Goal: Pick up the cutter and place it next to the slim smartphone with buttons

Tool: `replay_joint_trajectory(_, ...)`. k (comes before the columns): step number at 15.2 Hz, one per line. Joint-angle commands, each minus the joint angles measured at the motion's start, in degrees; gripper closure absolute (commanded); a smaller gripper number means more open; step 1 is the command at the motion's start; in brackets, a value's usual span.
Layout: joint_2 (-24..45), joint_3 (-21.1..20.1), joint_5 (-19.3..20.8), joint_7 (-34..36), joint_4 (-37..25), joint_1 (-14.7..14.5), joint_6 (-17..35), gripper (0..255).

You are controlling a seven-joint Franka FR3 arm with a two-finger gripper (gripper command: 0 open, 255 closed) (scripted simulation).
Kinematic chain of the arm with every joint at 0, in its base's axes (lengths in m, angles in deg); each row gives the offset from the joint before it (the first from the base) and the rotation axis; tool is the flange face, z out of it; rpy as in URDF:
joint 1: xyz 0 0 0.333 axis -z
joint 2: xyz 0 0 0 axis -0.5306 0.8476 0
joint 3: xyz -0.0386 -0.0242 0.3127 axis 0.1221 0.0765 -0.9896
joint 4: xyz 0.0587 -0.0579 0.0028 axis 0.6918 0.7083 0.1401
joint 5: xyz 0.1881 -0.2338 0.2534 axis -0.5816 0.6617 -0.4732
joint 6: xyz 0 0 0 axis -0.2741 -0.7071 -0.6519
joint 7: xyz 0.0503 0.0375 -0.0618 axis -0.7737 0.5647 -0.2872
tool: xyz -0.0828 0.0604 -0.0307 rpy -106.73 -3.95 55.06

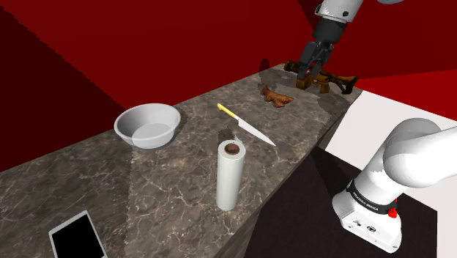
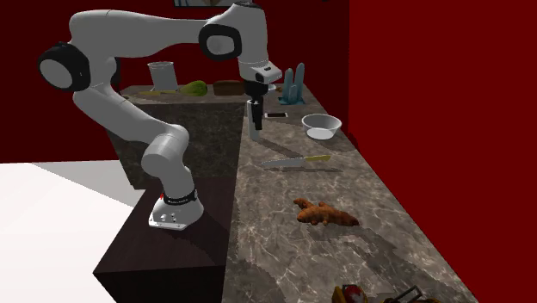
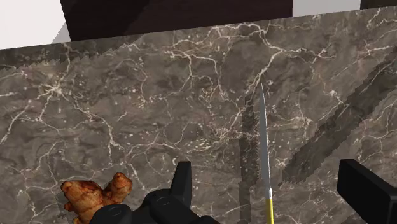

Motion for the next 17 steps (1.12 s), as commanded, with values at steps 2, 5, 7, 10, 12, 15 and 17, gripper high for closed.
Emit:
replay_joint_trajectory(2, 1.3, -0.7, -0.1, 0.3, 0.5, -0.3, 1.8, 0)
replay_joint_trajectory(5, 5.7, -2.7, -0.2, 1.2, 1.7, -1.0, 7.2, 0)
replay_joint_trajectory(7, 8.9, -3.9, -0.2, 1.9, 2.1, -1.4, 10.7, 0)
replay_joint_trajectory(10, 14.3, -5.8, 0.1, 3.1, 2.1, -1.9, 15.9, 0)
replay_joint_trajectory(12, 18.1, -7.0, 0.5, 3.9, 1.8, -2.2, 19.2, 0)
replay_joint_trajectory(15, 24.2, -8.8, 1.5, 5.5, 0.6, -2.5, 23.8, 0)
replay_joint_trajectory(17, 28.5, -9.9, 2.5, 6.7, -0.5, -2.6, 26.6, 0)
